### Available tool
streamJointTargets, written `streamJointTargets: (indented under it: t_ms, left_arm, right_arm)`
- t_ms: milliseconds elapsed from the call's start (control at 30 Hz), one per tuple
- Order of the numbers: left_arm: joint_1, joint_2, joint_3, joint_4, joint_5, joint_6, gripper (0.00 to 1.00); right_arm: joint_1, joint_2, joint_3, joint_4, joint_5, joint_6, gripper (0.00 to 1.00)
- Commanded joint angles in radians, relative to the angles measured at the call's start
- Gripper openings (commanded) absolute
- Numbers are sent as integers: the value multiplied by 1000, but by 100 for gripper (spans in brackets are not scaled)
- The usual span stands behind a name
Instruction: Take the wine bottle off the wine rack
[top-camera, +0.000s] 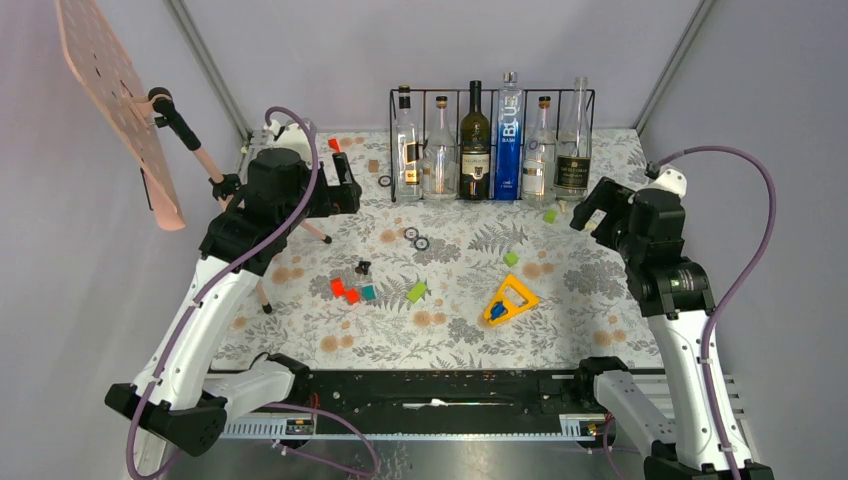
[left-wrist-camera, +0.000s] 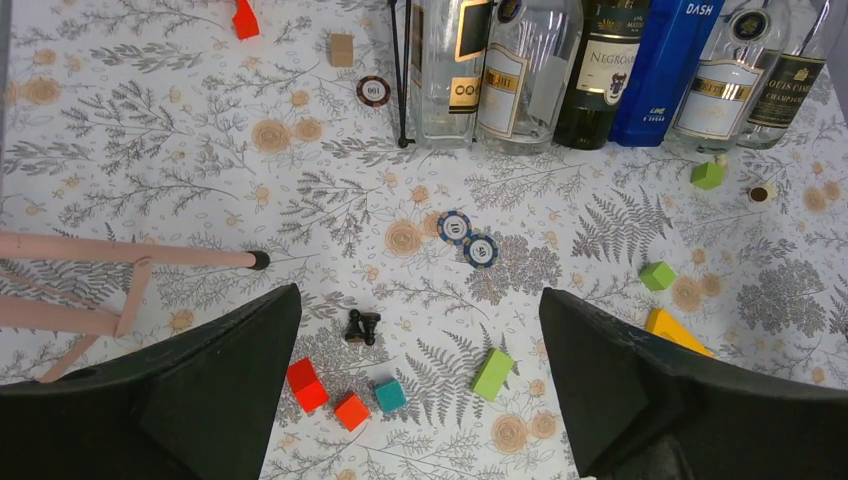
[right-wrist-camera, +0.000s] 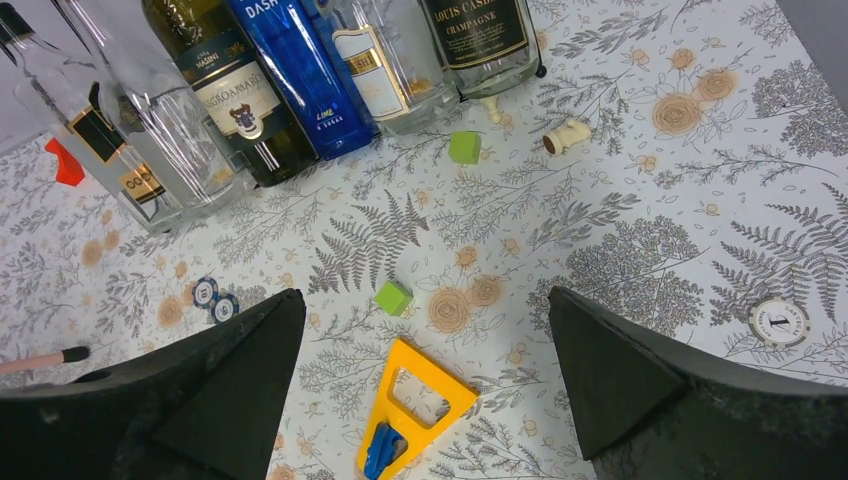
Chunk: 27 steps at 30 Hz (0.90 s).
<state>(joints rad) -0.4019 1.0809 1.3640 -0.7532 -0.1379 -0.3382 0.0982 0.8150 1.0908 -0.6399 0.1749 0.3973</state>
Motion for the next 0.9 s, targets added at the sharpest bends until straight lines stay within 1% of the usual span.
streamJointTargets:
  t_ms: [0,167,333,467,600,867]
  left_arm:
    - [5,-17,22,84,7,34,99]
    - [5,-31,-12,100,-24,36,99]
    - [5,-119,-128,194,-43,50,99]
    - [8,-151,-168,218,-80,46,99]
    - [9,-146,-193,227,-64,54,99]
    - [9,-122,-246,232,-49,74,99]
  right_arm:
    - [-3,19,29,43,-1,-12,99]
    - [-3,46,44,52,-36,-10,99]
    - [-3,74,49,64,-56,8,99]
    - [-3,118,58,104,-155,3,99]
    - [-3,226,133,104,-158,33,99]
    - [-2,523,376,152,-159,26,98]
